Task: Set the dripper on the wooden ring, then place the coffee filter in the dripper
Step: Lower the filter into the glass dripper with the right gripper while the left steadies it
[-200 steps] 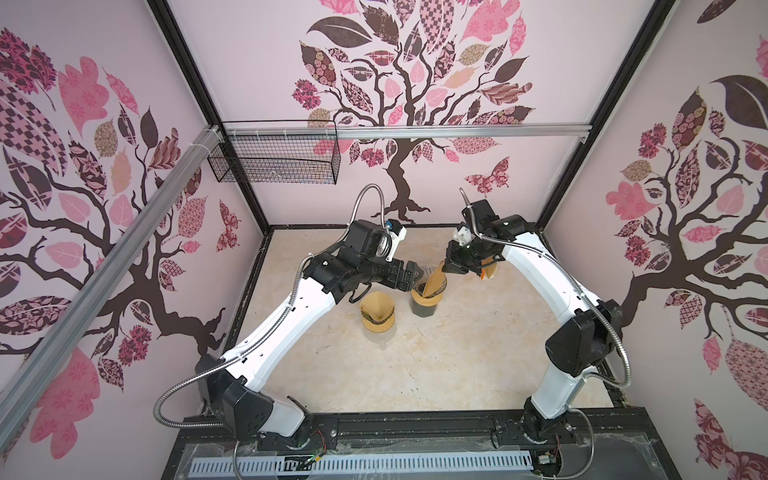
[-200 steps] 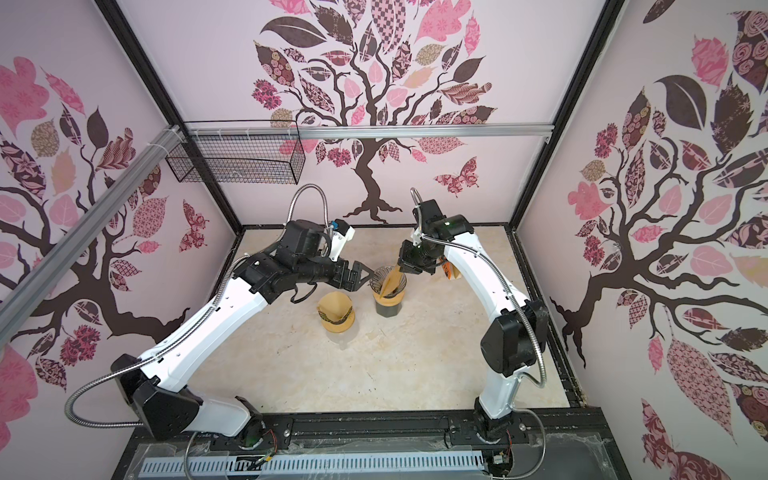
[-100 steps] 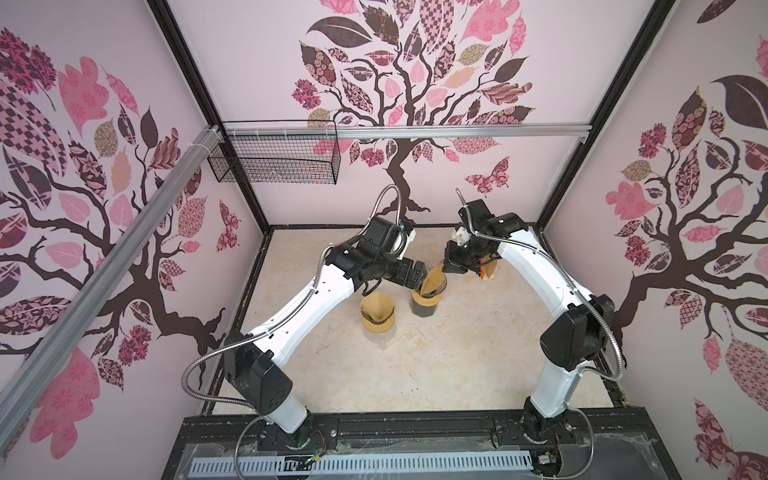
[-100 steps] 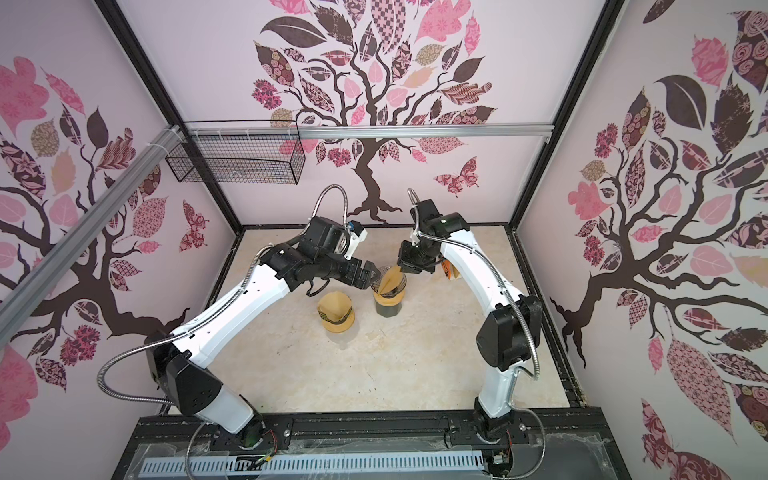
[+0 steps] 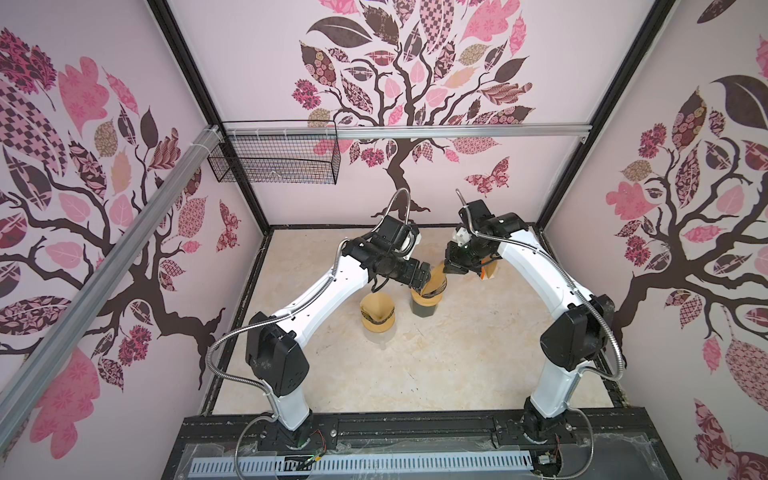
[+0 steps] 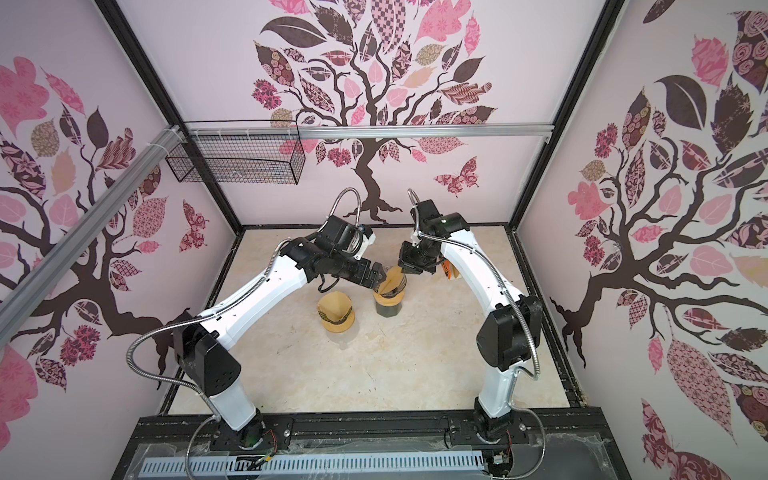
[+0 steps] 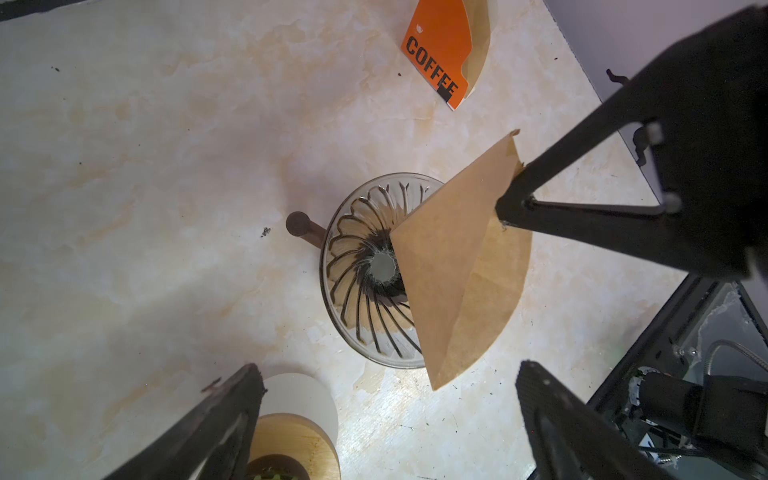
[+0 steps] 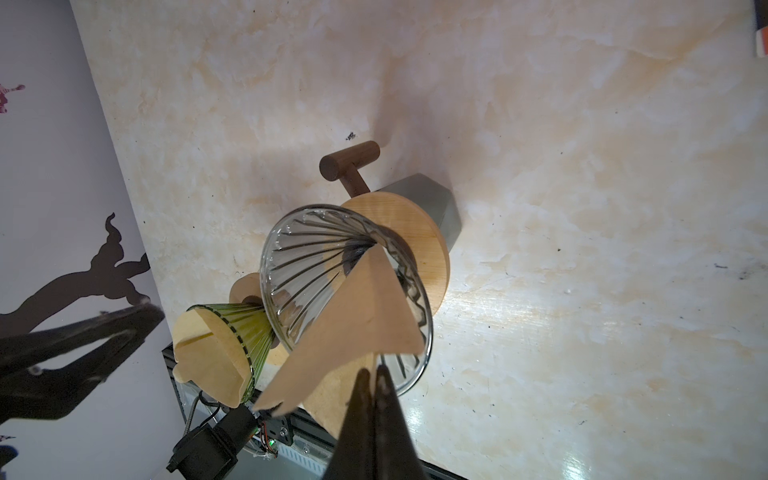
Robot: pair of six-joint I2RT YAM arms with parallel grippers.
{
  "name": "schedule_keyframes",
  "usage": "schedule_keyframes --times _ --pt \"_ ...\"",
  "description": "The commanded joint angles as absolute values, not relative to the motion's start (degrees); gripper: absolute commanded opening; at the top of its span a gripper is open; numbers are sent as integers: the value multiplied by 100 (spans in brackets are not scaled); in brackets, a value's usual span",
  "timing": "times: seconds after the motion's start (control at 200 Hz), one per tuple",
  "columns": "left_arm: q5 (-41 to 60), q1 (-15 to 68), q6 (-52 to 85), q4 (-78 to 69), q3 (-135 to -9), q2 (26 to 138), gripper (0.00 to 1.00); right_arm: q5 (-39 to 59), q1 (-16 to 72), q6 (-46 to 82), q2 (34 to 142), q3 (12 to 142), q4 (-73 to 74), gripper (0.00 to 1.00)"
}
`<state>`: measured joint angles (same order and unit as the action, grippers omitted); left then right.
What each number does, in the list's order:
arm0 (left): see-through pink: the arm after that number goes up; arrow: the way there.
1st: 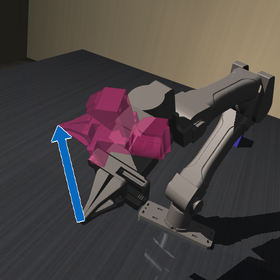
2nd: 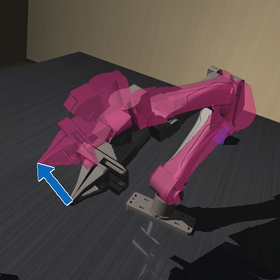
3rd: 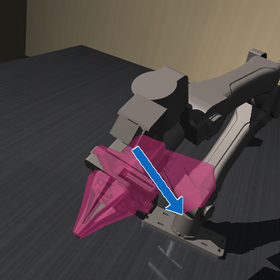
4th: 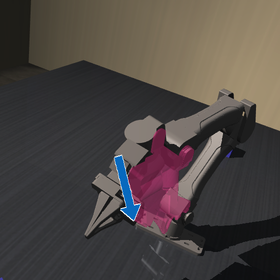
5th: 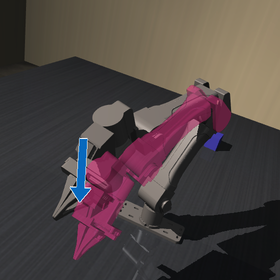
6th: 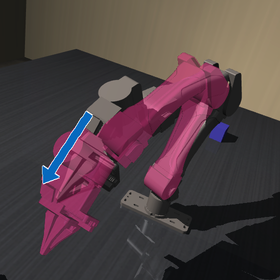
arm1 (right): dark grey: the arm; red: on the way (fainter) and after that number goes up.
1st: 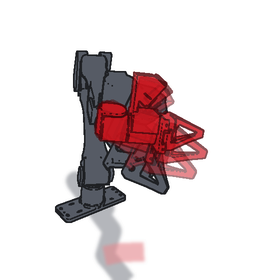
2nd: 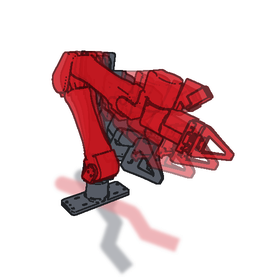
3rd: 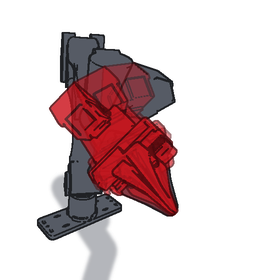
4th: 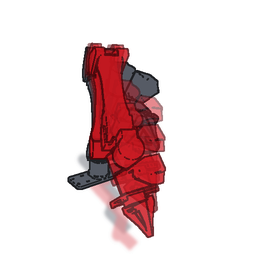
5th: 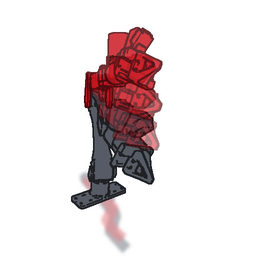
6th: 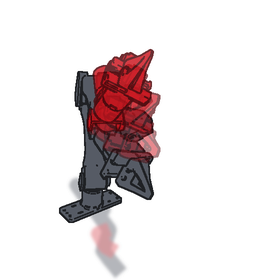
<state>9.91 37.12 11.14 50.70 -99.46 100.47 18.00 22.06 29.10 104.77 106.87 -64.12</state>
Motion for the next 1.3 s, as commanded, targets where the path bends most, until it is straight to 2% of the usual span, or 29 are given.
schedule_keyframes --times 0.0,0.435,1.295 --pt "936 3723 1177 5302 -10336 10227 98 1767 2239 2804 10628 10890 -6493 0" --pt "504 3730 1397 5432 -10634 10648 98 1778 2241 2664 10661 10837 -6471 0" --pt "359 3717 1480 5580 -10759 10863 98 1599 2306 2268 10678 10830 -6502 42"
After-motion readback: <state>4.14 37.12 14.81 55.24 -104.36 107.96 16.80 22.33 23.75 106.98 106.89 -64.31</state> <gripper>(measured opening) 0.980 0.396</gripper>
